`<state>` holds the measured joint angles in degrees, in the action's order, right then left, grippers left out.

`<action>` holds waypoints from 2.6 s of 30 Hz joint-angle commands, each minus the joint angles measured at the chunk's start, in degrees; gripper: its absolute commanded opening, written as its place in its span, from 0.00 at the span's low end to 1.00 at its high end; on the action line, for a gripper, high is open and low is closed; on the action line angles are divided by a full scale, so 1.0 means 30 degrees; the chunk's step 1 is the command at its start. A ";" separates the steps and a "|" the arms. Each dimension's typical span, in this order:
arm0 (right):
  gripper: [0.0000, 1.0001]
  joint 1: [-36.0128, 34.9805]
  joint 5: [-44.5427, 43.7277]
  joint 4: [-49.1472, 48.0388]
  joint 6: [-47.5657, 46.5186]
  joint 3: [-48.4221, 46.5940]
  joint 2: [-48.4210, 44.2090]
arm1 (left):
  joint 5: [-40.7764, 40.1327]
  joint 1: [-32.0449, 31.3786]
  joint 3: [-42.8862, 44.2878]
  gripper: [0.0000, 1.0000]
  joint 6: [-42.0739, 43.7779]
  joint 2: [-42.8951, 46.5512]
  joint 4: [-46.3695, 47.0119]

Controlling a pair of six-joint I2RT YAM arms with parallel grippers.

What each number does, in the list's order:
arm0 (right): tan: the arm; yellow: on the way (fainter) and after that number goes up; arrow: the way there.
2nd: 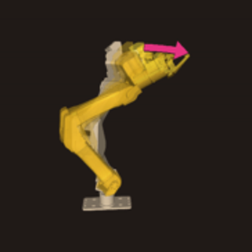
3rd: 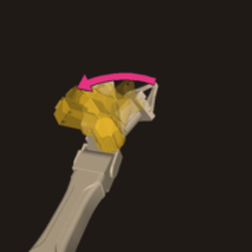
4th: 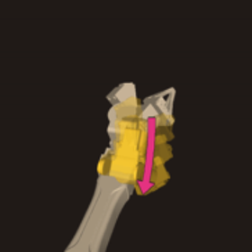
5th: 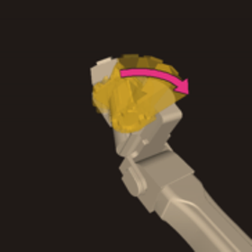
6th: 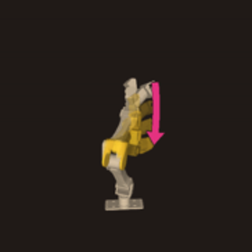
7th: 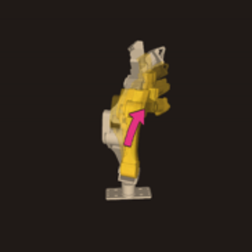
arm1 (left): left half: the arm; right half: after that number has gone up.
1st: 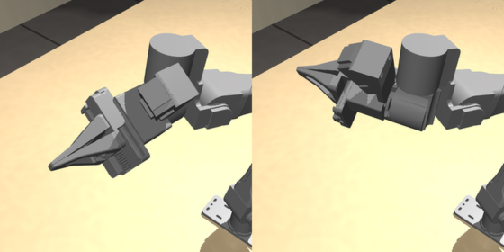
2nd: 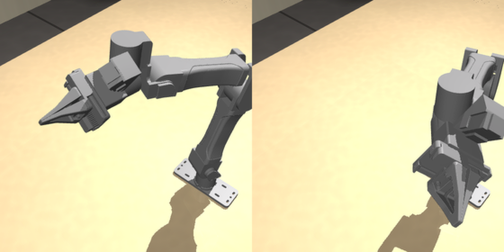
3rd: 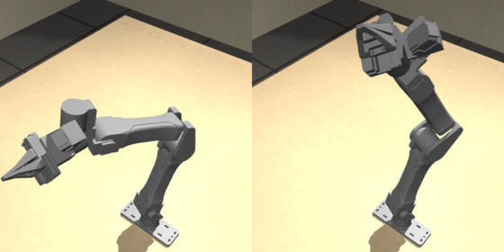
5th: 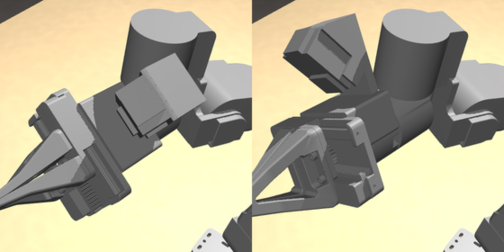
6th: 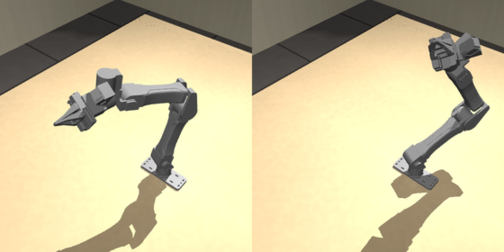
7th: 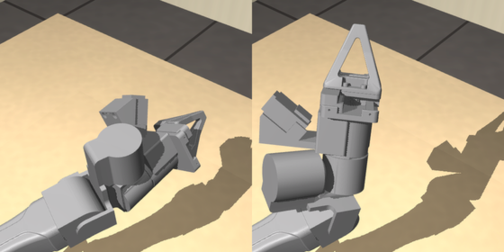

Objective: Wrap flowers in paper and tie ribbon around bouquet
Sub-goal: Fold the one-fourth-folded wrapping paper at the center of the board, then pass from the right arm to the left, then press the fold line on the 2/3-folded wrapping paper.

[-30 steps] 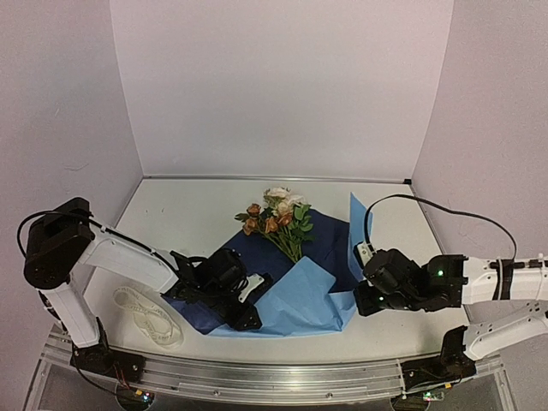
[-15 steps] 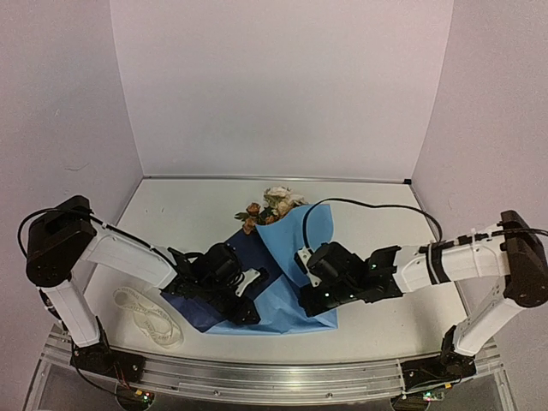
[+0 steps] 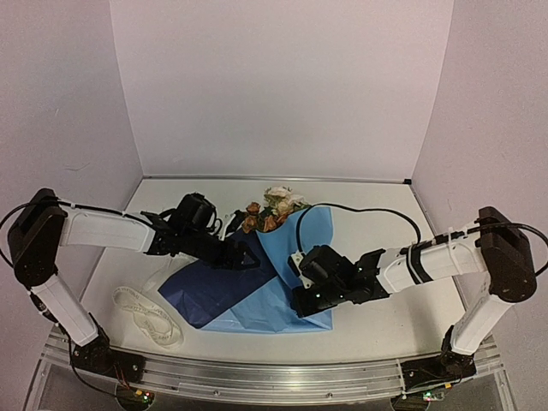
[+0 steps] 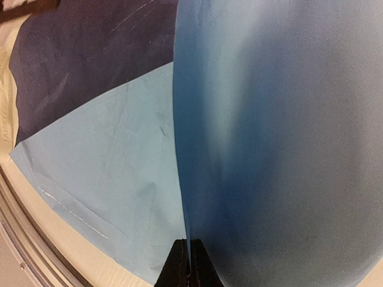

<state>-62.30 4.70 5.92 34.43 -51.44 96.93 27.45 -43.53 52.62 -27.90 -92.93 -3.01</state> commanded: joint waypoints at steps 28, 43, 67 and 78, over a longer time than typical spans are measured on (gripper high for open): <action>0.19 0.0402 0.2542 -0.0509 -0.1214 -0.0432 -0.0333 | 0.0177 0.1824 0.8240 0.05 0.0461 -0.8016 -0.2226; 0.26 0.2523 0.4933 -0.6026 0.5953 0.5404 -0.3748 | -0.0267 0.1824 0.8257 0.00 0.0934 -0.7474 -0.2484; 0.11 0.1826 0.4259 -1.2794 0.9107 0.8053 0.0053 | -0.2393 -0.0320 0.8681 0.53 0.1613 -0.3742 -0.5068; 0.10 0.1602 0.3912 -1.2785 0.9669 0.7511 0.0327 | 0.1182 -0.4030 0.5867 0.19 0.0506 -0.4958 -0.2132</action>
<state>-57.21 18.51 -33.03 62.52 -28.32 97.41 26.74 -54.73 73.82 -24.44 -105.74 -13.87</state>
